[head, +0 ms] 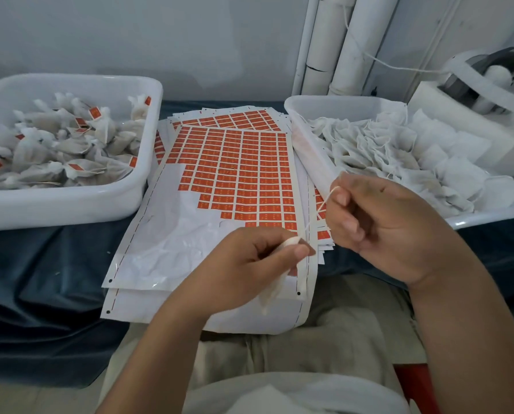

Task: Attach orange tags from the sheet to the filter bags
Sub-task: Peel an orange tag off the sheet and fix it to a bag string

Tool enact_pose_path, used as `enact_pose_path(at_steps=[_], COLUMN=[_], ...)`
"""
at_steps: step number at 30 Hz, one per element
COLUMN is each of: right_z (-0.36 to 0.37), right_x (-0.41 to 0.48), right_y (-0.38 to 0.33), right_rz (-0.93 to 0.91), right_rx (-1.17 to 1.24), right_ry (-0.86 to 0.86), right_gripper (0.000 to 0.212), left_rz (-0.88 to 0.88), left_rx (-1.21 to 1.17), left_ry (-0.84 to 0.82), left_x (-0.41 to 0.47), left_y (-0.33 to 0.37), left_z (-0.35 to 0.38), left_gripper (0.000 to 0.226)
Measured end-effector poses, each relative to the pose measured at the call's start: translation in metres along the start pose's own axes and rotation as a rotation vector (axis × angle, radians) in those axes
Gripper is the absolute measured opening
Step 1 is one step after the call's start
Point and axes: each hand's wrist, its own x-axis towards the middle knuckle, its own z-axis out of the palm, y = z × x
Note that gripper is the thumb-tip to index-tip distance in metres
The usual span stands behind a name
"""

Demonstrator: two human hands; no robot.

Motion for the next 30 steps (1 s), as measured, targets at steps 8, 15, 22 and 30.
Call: enact_pose_path(at_steps=[8,15,22,30], right_z=[-0.003,0.001,0.005,0.020], right_x=[0.005,0.007,0.010,0.009], right_y=[0.001,0.016,0.015,0.021], right_rz=[-0.049,-0.095,-0.163,-0.135], right_rx=[0.128,-0.206,-0.174,-0.485], right_ry=[0.071,0.235,0.310,0.302], right_gripper=[0.034,0.023,0.023,0.026], left_rz=[-0.055,0.065,0.028,0.185], left_rx=[0.033,-0.097,-0.087,-0.052], left_ry=[-0.144,-0.080,-0.136,0.128], left_x=[-0.004,-0.005,-0.006,0.001], left_y=[-0.007,-0.002,0.001,-0.004], left_z=[-0.007,-0.006,-0.007,0.000], left_gripper=[0.024,0.025,0.028,0.029])
